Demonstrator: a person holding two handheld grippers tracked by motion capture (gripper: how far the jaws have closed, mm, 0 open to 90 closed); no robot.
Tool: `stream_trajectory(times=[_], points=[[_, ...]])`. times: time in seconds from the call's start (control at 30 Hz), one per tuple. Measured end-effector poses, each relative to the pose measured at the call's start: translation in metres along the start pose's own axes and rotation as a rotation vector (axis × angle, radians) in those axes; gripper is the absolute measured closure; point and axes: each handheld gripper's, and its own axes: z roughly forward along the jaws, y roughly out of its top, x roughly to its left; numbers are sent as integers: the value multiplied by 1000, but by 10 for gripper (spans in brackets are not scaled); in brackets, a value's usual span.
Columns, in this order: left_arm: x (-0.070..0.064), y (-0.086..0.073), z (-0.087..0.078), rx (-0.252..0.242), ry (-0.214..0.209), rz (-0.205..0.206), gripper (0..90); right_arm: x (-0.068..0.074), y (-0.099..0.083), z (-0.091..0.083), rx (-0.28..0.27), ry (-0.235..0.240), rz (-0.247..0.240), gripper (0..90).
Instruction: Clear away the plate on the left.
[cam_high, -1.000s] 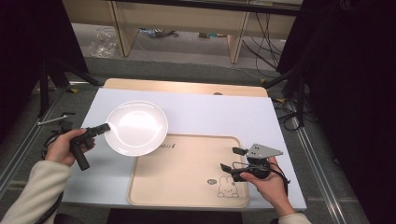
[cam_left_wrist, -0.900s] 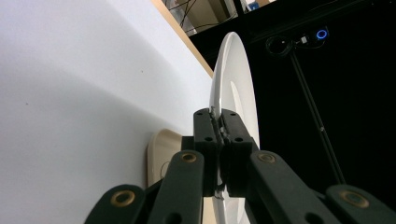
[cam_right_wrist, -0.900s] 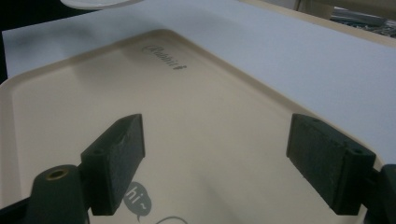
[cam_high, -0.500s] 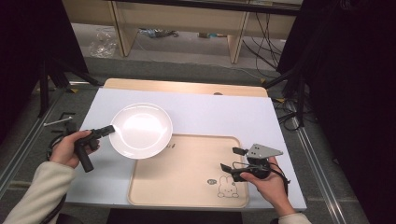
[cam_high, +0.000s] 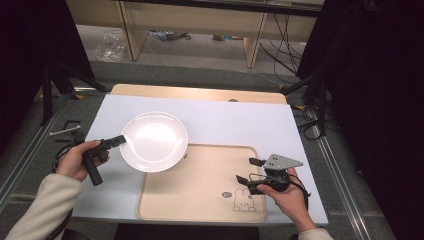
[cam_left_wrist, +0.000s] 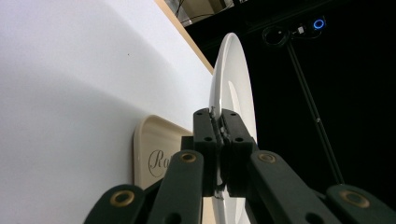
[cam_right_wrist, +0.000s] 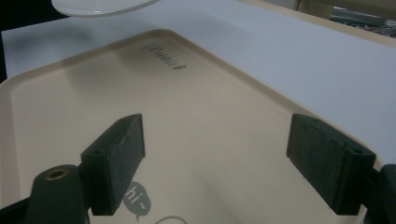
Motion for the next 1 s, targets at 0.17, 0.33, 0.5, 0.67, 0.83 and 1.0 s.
stream_trajectory(times=[0.17,0.33,0.5,0.67,0.83,1.0], points=[[-2,-1,1,20,4,7,857,-1,0,0,2,4,-10,203],[-3,-5,4,21,-9,5,857,-2,0,0,2,9,-17,202],[-6,-6,5,43,1,11,855,-2,0,0,-3,17,-11,203],[-6,-6,5,45,1,8,854,-1,0,1,-5,13,-10,203],[-5,-8,7,42,-21,9,855,-2,1,0,2,11,-15,203],[-7,-9,7,61,-4,9,854,-1,0,0,2,6,-10,203]])
